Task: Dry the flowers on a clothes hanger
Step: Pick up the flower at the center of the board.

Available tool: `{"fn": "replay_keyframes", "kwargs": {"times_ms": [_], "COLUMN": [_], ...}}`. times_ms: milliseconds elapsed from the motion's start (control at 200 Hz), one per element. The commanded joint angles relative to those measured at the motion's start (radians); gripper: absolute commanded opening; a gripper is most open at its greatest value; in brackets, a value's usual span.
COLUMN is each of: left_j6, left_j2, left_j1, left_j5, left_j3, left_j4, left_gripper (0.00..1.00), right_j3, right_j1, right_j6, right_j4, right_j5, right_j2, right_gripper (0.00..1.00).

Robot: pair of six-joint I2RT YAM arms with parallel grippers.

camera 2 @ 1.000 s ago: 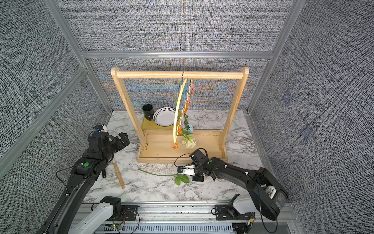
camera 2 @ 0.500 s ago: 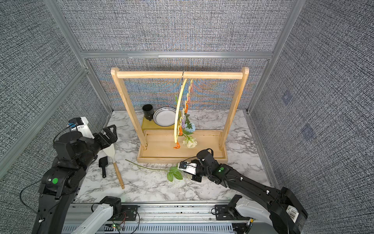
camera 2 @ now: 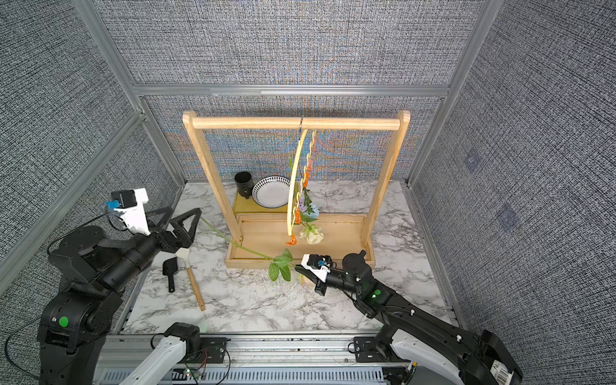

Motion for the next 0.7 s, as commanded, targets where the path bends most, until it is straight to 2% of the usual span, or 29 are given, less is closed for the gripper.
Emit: {"fn": "replay_keyframes", "kwargs": {"times_ms": [0,175,390,516,596,696], "left_j6": [0.113,0.169,0.154,0.102,0.023,-0.06], "left_j2": [0.013,0.024,0.008,0.024,0.049,0.108], "left_j1": [-0.02,-0.048,-0.056,-0.057,-0.055,-0.057], "left_j5": [0.387,0.544,0.54,0.521,0.505,0.596], "left_j3": [-0.002,-0.024,-0.038,-0.057,-0.081,-0.085], "left_j4": [0.139,0.146,0.173,0.218,0.284,0.381], "left_gripper": [1.0,1.0,1.0,0.99,0.98,0.95], "right_j3": [-0.031,-0.057,-0.007,0.006,0.014,0.024], "right_j1": [0.007,0.009,0.016,0.017,0.017,0.018], "right_j6": [0.121,0.257,0.246,0.261,0.277,0.289], "right_j4": [0.213,0.422,0.424,0.457,0.476,0.497], "right_j5": [0.011,-0.056,-0.059,-0.075,-0.085,-0.081], "right_j2": [-0.02,-0.043,-0.044,-0.024,-0.005,0.011], "right_gripper": [0.07,0.09,0.09,0.09,0.08,0.08]}}
